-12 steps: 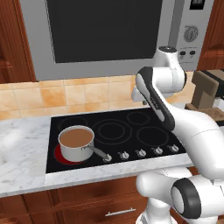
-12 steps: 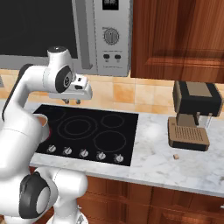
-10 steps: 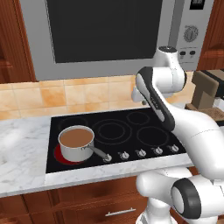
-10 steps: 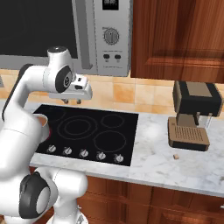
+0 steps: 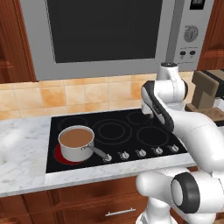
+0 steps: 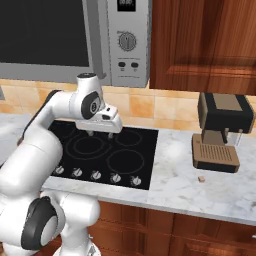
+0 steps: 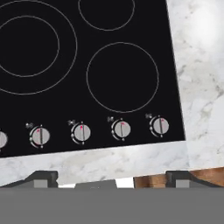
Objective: Pick up the sugar cube(s) and place them in the saucepan with hot chocolate.
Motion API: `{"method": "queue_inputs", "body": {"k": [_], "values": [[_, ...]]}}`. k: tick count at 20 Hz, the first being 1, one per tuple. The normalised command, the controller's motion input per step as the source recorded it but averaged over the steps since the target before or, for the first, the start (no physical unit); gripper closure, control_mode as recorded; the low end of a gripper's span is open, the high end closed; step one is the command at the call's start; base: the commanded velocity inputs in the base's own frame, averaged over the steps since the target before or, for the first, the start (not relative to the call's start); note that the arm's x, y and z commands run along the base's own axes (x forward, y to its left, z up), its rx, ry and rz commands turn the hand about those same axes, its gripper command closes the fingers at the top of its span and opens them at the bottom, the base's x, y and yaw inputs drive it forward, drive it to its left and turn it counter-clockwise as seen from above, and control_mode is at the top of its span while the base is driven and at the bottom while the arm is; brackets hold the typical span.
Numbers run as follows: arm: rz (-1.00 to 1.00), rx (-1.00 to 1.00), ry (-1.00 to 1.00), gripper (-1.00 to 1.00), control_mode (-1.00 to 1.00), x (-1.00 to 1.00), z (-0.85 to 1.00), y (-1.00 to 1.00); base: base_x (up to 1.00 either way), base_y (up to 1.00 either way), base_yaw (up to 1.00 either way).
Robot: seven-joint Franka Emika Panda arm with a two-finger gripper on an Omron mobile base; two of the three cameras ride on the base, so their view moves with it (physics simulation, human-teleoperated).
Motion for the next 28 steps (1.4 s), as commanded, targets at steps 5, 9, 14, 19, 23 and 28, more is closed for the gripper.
{"method": "queue_inputs", "body": {"k": [5, 9, 14, 19, 23, 28], "values": [[-0.06, 0.0, 0.22, -1.0, -1.0, 0.19, -0.5, -1.0, 0.0, 0.0, 0.0], [-0.04, 0.0, 0.02, -1.0, -1.0, 0.0, -0.13, -1.0, 0.0, 0.0, 0.0], [0.0, 0.0, 0.0, -1.0, -1.0, -0.05, -0.03, -1.0, 0.0, 0.0, 0.0], [0.01, 0.0, 0.0, -1.0, -1.0, -0.24, 0.0, -1.0, 0.0, 0.0, 0.0], [0.07, 0.0, -0.01, -1.0, -1.0, -0.46, 0.0, -1.0, 0.0, 0.0, 0.0], [0.2, 0.0, 0.0, -1.0, -1.0, -0.4, 0.0, -1.0, 0.0, 0.0, 0.0]]}}
